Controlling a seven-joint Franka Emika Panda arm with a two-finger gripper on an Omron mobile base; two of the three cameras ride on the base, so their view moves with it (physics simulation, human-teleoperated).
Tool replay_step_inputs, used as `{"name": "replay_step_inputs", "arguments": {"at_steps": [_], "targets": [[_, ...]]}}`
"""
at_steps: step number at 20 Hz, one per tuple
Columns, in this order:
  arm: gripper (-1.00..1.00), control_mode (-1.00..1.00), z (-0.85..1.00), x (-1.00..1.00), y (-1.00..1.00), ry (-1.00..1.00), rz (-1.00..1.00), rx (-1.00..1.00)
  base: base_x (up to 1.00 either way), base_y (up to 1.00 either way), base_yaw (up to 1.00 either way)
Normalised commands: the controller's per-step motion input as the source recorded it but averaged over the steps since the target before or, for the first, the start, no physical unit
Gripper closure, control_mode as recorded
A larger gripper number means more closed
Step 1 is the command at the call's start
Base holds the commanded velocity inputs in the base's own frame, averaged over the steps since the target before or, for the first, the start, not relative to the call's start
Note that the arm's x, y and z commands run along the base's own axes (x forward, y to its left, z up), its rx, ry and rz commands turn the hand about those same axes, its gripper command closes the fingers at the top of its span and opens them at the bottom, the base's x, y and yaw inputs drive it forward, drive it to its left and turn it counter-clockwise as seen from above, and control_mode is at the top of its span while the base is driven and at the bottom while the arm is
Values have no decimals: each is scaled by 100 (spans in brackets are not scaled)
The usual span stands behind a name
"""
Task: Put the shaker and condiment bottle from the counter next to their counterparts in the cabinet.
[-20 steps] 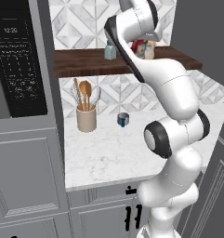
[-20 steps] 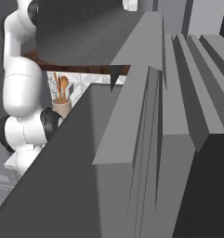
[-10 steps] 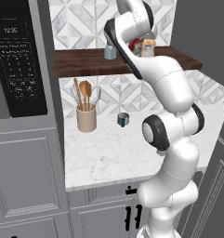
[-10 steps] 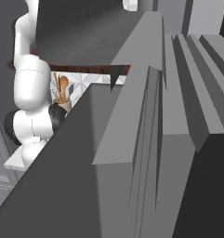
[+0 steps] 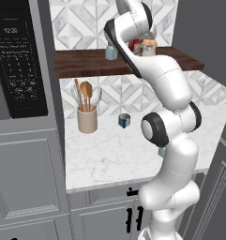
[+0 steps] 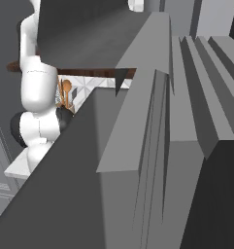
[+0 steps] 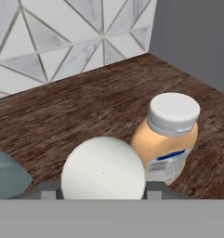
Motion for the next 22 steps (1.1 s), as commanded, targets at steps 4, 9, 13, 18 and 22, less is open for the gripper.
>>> {"name": "replay_step_inputs", "arguments": {"at_steps": [4,9,13,18,22], "targets": [[100,-100,-24,9,0,1,0,0,0,0,0],[100,-100,-19,18,0,0,0,0,0,0,0],[100,-100,-40,8,3,0,0,0,0,0,0],[-100,-100,-48,10,2,0,-1,-1,0,0,0],[-100,-100,-47,23,-14,0,-1,0,0,0,0]]}}
